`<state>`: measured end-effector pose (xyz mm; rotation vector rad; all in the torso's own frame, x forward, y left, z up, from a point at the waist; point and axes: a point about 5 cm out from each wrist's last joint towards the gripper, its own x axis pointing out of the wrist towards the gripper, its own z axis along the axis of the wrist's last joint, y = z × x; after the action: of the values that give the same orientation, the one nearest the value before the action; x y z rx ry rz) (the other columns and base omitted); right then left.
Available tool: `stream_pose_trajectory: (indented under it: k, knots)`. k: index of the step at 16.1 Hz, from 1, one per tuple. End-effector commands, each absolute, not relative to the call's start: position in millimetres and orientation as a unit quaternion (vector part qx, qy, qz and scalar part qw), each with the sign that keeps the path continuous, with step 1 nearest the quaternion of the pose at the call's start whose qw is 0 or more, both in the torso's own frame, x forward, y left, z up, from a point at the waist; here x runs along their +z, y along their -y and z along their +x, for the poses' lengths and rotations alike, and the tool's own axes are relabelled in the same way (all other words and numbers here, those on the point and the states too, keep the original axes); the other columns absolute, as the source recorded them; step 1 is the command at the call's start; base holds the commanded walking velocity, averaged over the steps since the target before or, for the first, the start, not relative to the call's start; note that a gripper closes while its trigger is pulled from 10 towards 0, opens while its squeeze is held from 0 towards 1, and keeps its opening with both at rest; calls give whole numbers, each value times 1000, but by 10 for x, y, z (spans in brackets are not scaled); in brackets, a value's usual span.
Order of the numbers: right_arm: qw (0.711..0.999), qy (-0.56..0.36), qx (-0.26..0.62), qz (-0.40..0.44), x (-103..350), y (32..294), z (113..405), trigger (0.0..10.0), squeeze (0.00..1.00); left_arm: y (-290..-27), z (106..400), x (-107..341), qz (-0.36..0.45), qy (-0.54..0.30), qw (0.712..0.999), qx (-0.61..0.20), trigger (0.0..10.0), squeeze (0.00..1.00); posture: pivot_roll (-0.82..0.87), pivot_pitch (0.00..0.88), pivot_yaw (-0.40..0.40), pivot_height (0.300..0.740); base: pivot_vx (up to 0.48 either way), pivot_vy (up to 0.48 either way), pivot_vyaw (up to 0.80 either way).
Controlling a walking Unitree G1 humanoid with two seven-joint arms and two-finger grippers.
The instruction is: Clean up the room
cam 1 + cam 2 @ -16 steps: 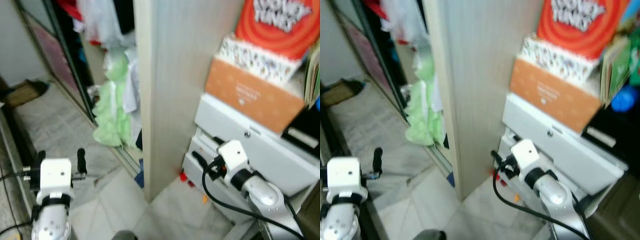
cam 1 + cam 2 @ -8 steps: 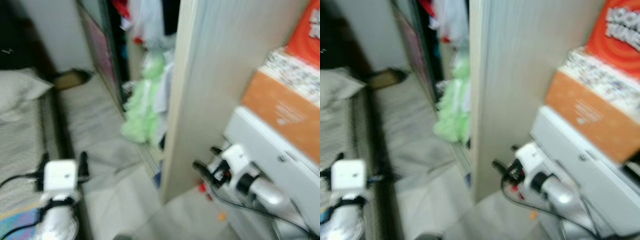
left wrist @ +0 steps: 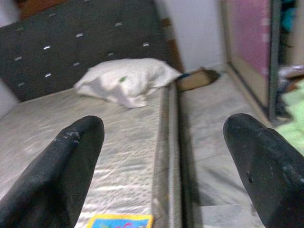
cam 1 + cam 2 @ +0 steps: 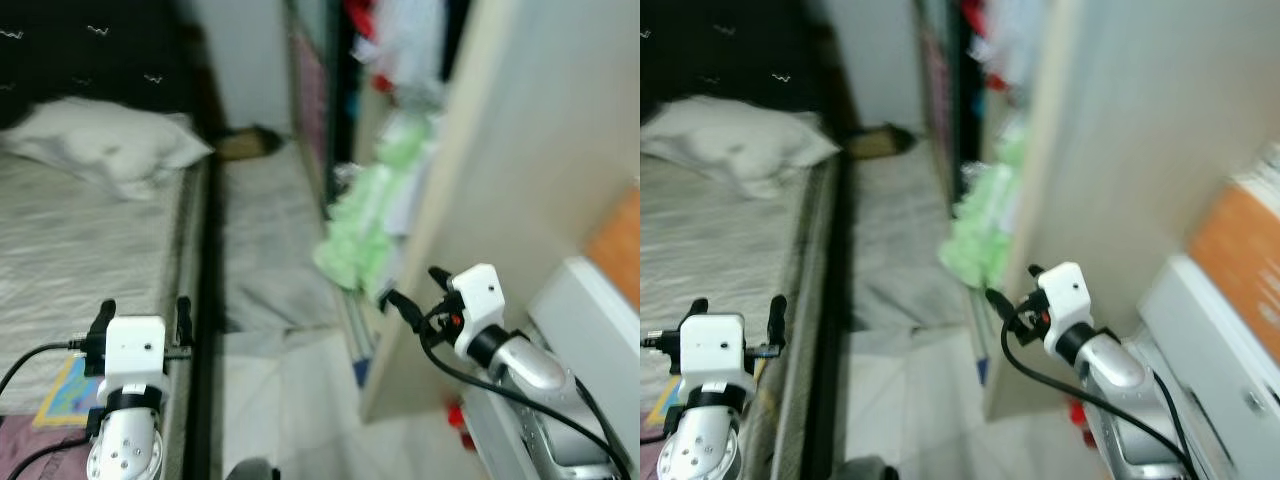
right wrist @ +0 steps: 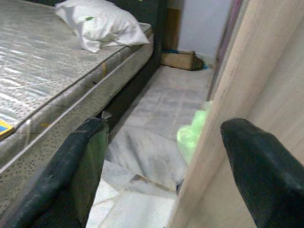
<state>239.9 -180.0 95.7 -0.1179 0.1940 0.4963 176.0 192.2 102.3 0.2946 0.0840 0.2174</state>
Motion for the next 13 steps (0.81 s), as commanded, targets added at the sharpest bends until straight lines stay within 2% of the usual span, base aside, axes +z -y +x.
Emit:
stream_pose_trajectory:
  k: [1, 3, 6, 8, 9, 10, 13]
  knots:
    - [960, -88, 261, -50, 997, 1695, 2441, 10000, 0, -1943, 1774, 1031, 151, -41, 982, 108, 10000, 0, -17, 0, -46, 740, 0, 0, 800]
    - [954, -95, 280, -42, 995, 1669, 2419, 10000, 0, -1941, 1773, 1032, 150, -41, 982, 108, 10000, 0, -17, 0, -46, 740, 0, 0, 800]
    - [916, -154, 369, -29, 905, 1657, 2259, 10000, 0, -1934, 1766, 1025, 148, -45, 983, 101, 10000, 0, -18, 0, -45, 740, 0, 0, 800]
    - [873, -198, 446, -22, 855, 1639, 2154, 10000, 0, -1932, 1777, 1024, 147, -44, 983, 97, 10000, 0, -21, 0, -46, 740, 0, 0, 800]
    - [864, -201, 460, -24, 857, 1628, 2147, 10000, 0, -1925, 1782, 1023, 147, -43, 984, 95, 10000, 0, -21, 0, -46, 740, 0, 0, 800]
    - [863, -192, 467, -27, 871, 1615, 2163, 10000, 0, -1911, 1787, 1024, 146, -42, 984, 92, 10000, 0, -19, 0, -47, 740, 0, 0, 800]
    - [903, -139, 404, -38, 902, 1580, 2402, 10000, 0, -1915, 1787, 1025, 146, -42, 984, 94, 10000, 0, -15, 0, -47, 740, 0, 0, 800]
